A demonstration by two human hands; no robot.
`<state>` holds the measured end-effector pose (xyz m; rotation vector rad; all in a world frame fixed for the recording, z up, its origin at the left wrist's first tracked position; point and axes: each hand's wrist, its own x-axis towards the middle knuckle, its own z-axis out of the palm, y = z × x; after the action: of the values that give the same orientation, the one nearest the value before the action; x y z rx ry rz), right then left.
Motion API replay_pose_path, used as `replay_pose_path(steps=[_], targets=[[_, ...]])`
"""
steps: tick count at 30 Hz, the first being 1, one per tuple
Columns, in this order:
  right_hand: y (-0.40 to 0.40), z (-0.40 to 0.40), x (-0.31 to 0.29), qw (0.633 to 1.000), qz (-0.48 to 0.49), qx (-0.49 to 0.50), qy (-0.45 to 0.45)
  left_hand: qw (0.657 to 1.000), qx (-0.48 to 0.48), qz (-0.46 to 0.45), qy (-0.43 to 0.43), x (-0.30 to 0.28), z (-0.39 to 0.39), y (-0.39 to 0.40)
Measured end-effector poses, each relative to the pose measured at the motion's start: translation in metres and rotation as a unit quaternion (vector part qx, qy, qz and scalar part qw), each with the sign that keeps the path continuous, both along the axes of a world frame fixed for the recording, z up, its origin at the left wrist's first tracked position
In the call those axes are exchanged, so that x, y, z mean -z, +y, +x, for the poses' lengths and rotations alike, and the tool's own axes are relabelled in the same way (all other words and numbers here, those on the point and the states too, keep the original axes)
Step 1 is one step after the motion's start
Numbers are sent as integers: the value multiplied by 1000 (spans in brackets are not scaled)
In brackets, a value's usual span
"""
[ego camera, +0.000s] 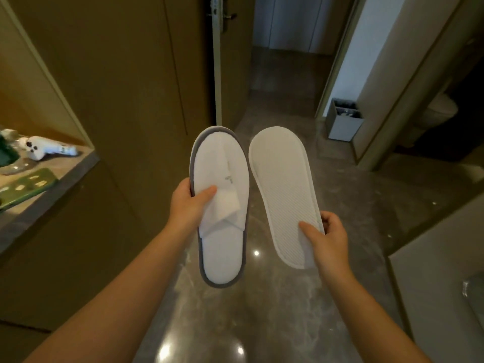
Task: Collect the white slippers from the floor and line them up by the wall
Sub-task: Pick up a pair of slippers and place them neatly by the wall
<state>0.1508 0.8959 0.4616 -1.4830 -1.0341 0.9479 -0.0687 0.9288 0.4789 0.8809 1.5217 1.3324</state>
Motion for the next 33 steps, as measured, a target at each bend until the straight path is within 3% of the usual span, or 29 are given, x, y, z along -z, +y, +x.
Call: replay_pose_path(steps=[8, 16, 23, 33], targets=[[187, 14, 20, 993, -19, -119, -9, 996, -83, -23, 6, 29, 10, 142], [340, -21, 45, 958, -75, -276, -35, 960, -272, -62, -15, 70, -1, 214], [407, -88, 134, 908, -167, -370, -100, 917, -371, -142, -48, 160, -47, 232], [472, -149, 290, 862, -260, -411, -141, 883, -400, -234, -74, 320, -104, 269]])
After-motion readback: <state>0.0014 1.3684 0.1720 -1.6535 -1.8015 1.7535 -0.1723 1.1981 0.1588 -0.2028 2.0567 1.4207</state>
